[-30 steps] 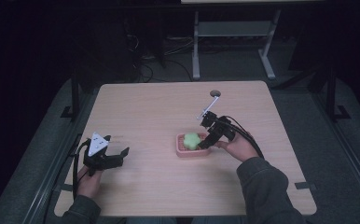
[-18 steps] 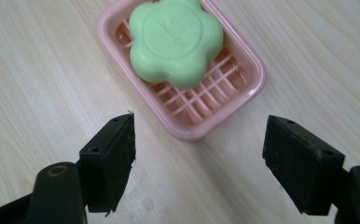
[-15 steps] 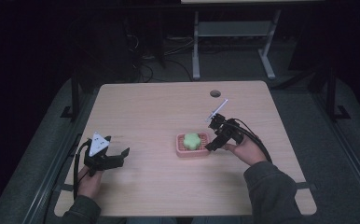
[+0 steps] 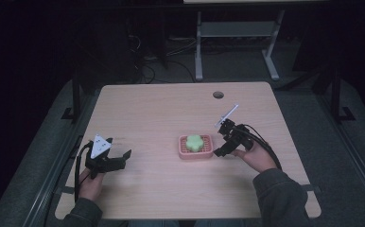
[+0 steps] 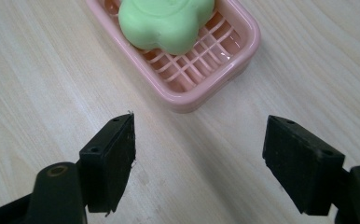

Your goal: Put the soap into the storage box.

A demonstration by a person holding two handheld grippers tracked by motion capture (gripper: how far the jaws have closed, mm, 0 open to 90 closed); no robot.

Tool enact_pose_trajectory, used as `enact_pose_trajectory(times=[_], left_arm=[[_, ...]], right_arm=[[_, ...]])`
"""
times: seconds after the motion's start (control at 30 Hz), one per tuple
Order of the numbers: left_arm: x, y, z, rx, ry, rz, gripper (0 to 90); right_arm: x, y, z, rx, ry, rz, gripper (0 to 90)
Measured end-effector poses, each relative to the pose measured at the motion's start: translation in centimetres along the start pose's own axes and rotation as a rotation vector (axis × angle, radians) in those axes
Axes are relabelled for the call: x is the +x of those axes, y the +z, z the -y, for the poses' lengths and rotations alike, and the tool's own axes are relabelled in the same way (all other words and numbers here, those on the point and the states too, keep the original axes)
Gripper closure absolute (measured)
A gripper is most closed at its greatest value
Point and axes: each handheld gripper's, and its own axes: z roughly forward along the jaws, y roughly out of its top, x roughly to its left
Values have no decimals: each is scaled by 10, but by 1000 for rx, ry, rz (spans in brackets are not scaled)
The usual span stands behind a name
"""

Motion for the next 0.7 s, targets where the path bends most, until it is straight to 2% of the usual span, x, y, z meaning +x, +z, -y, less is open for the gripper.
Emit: enact_pose_trajectory(times=[0.7], left_arm=[[-1,1,1,7,3,2,142]], right_arm=[[-7,2,34,-9,51,-12,252]])
